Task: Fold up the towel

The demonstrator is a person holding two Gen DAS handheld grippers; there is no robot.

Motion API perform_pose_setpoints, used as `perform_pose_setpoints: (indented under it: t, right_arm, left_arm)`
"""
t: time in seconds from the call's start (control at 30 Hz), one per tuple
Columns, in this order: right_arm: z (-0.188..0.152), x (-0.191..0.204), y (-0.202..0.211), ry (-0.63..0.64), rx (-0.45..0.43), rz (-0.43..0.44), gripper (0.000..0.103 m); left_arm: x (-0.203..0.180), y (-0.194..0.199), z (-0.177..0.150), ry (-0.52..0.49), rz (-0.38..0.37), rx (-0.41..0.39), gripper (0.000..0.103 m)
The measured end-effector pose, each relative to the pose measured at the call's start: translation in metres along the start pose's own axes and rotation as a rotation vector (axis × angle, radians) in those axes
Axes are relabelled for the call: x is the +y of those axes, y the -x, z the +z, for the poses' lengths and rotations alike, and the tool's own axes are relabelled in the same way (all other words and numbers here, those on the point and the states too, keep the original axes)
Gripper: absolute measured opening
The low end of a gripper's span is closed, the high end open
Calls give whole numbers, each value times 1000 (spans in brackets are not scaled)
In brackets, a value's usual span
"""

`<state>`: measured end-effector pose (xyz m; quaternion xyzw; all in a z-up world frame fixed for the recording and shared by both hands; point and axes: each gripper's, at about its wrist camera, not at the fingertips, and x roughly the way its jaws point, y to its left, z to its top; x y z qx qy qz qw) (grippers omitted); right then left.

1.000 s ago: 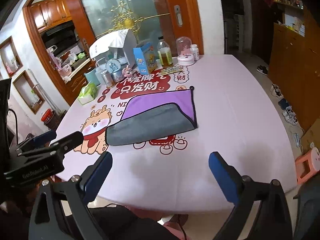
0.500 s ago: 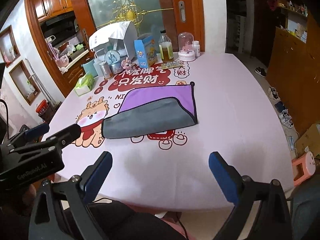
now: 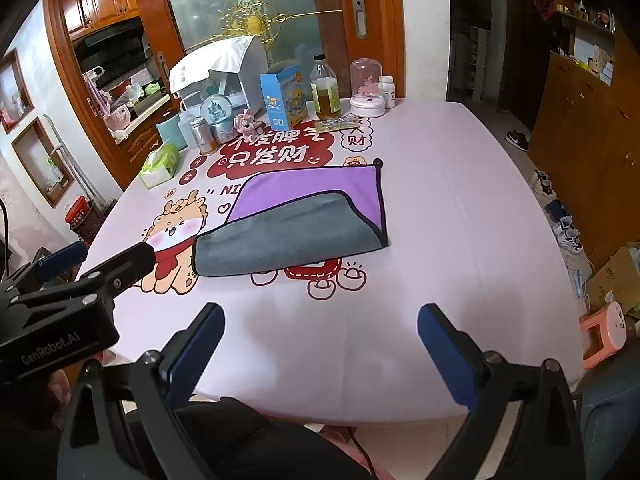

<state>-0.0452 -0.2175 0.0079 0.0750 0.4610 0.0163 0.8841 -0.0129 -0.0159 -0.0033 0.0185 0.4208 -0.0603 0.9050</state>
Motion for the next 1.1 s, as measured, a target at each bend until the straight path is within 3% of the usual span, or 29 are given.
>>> perform_pose_setpoints:
  t: [1.1]
  right_arm:
    - [1,-8,-17,-4,31,2,98]
  left_arm:
    - [0,-5,5,4,7,2,102]
